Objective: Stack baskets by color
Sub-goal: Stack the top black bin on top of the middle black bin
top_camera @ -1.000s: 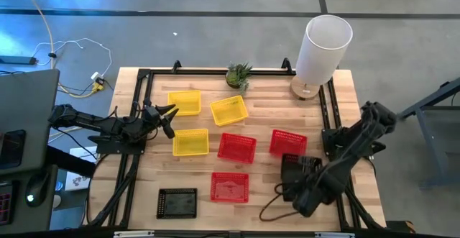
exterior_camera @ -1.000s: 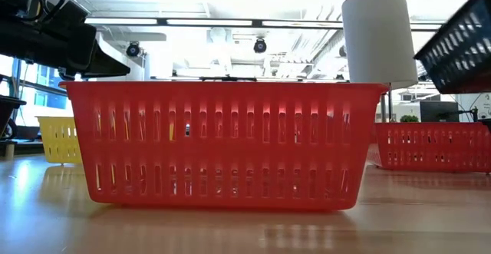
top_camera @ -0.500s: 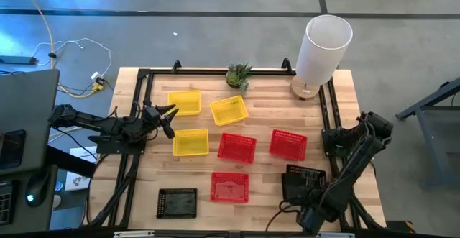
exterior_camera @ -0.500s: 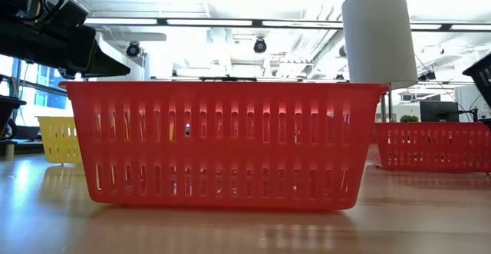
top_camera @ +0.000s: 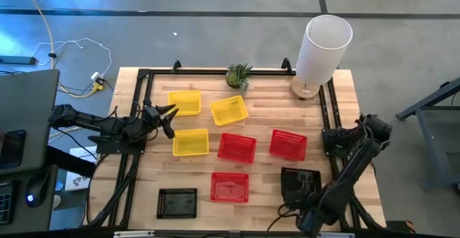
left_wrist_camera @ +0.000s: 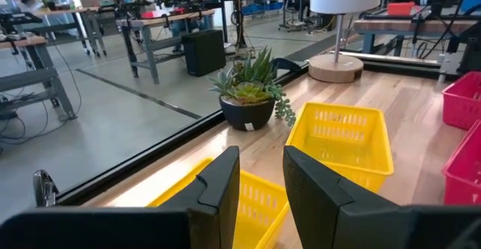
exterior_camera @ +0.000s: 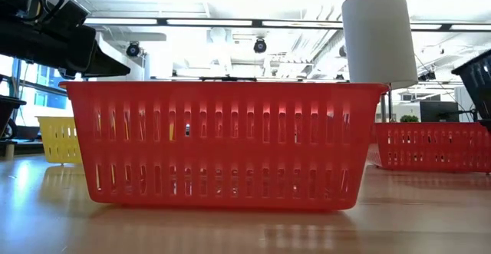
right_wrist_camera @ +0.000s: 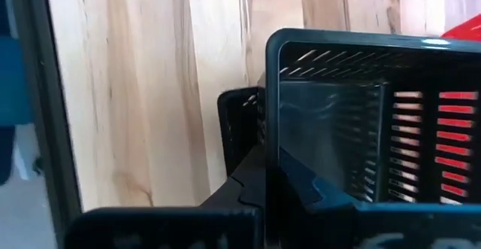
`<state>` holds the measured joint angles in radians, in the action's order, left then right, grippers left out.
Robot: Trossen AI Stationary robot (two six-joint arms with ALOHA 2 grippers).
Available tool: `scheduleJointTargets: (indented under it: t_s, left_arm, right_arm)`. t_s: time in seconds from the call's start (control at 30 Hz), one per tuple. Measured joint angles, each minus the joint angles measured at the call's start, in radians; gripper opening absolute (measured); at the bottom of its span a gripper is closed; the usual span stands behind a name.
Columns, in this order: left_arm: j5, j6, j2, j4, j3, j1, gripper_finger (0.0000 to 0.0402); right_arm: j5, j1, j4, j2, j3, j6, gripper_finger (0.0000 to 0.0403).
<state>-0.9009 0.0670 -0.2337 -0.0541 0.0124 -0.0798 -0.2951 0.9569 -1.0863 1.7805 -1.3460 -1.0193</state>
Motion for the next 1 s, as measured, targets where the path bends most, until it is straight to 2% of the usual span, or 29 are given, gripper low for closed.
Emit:
scheduleJointTargets:
  t_s: [0.3, 0.57, 0.8, 1.0]
  left_arm:
    - [0.000, 0.008, 0.000, 0.000, 0.000, 0.000, 0.0092]
    - [0.000, 0.008, 0.000, 0.000, 0.000, 0.000, 0.0092]
    - [0.002, 0.018, 0.000, 0.000, 0.000, 0.000, 0.0092]
    - [0.059, 0.012, 0.000, -0.002, 0.000, 0.000, 0.0092]
  right_arm:
    - [0.055, 0.000, 0.002, 0.034, 0.001, 0.006, 0.0000]
    - [0.057, 0.000, 0.007, 0.034, 0.001, -0.012, 0.0003]
    - [0.058, 0.000, 0.007, 0.034, 0.001, -0.051, 0.0037]
    - [0.039, 0.000, 0.006, 0.034, 0.001, -0.089, 0.0075]
